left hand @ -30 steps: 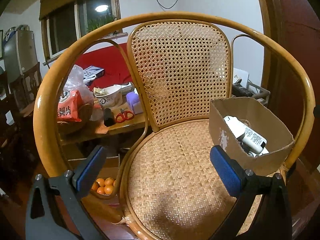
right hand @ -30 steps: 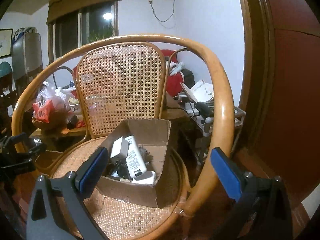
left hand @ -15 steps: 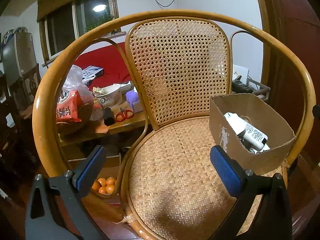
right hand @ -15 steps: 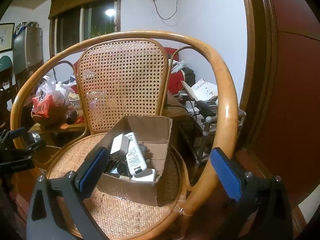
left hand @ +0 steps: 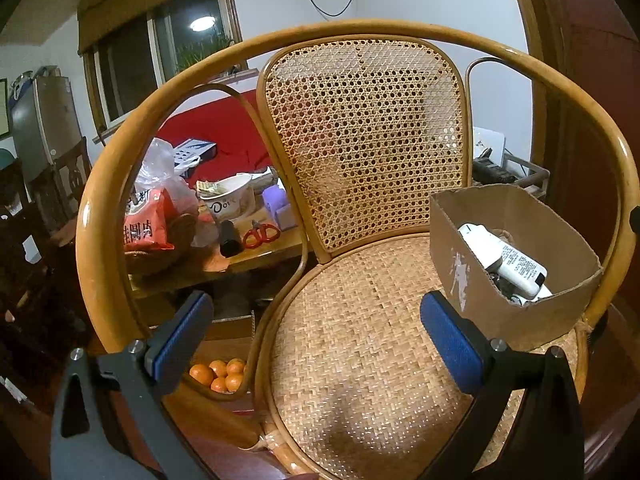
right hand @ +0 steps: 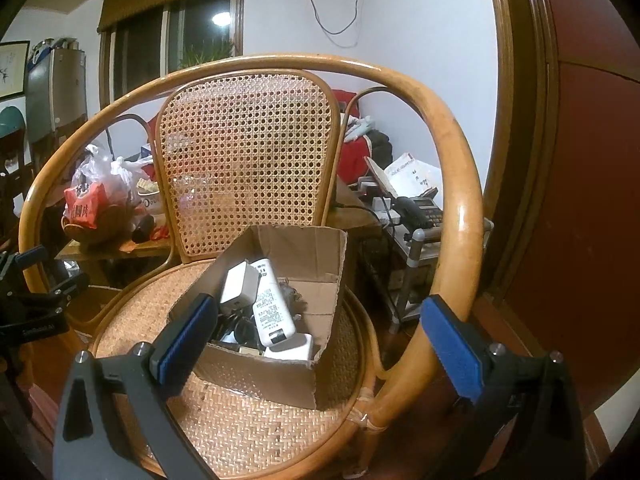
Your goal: Organize rigid objects
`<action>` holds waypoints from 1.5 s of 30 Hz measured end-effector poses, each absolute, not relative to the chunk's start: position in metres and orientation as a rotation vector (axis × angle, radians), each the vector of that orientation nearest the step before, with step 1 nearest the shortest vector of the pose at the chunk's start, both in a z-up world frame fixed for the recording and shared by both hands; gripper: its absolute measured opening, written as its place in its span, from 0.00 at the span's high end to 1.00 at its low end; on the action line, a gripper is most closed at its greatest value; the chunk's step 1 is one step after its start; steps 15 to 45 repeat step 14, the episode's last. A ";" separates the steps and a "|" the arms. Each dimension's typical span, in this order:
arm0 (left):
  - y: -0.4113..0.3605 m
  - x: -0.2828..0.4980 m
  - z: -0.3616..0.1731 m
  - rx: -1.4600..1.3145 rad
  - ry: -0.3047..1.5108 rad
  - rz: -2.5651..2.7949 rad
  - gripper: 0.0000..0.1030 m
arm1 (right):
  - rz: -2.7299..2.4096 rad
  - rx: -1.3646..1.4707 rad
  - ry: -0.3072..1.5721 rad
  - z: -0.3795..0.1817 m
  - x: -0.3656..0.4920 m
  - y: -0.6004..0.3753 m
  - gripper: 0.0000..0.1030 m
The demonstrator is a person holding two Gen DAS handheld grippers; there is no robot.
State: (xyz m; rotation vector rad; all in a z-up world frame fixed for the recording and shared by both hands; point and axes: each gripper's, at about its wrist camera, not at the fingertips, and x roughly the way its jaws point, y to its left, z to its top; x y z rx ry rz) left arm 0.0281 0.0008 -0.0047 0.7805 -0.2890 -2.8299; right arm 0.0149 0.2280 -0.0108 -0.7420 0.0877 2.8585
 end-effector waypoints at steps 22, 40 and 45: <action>-0.002 0.029 -0.003 0.786 -0.278 -2.843 0.01 | 2.849 -0.747 0.085 -0.012 0.014 0.230 0.00; -0.002 0.029 -0.003 0.786 -0.278 -2.843 0.01 | 2.849 -0.747 0.085 -0.012 0.014 0.230 0.00; -0.002 0.029 -0.003 0.786 -0.278 -2.843 0.01 | 2.849 -0.747 0.085 -0.012 0.014 0.230 0.00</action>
